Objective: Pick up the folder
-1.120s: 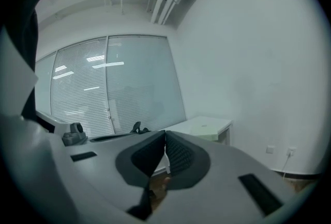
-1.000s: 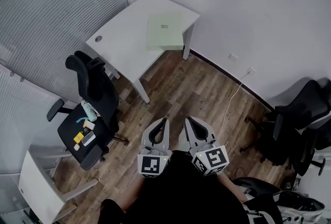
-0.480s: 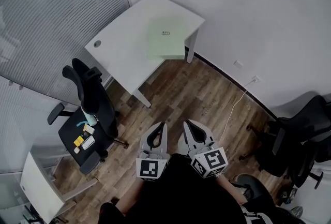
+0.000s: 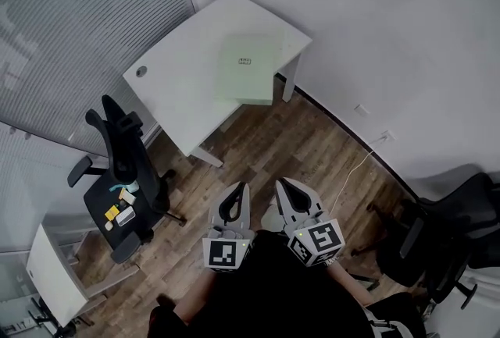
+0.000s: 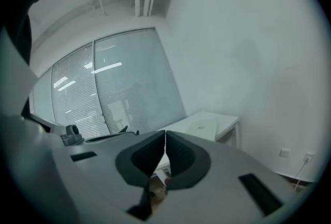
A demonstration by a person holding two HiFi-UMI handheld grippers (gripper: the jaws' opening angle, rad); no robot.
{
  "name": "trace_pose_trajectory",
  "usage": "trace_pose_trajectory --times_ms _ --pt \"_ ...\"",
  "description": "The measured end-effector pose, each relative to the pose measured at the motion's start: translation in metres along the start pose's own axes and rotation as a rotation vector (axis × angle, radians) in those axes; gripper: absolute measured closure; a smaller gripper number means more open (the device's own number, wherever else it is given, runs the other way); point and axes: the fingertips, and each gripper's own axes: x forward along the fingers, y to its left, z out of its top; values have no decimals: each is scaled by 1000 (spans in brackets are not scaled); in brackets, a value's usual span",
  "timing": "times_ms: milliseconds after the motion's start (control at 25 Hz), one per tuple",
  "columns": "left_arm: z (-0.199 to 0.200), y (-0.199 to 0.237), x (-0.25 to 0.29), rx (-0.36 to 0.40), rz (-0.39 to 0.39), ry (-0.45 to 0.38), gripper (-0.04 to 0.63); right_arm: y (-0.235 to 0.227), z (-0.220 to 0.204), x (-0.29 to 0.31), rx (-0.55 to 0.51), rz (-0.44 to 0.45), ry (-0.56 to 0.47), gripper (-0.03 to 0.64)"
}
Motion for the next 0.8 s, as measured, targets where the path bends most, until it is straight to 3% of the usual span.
trace_pose_trajectory --times_ms 400,800 --pt "4 -18 62 -14 90 -6 591 -70 19 20 22 76 42 615" --pt "9 -19 87 -2 142 -9 591 -87 16 37 11 152 113 617"
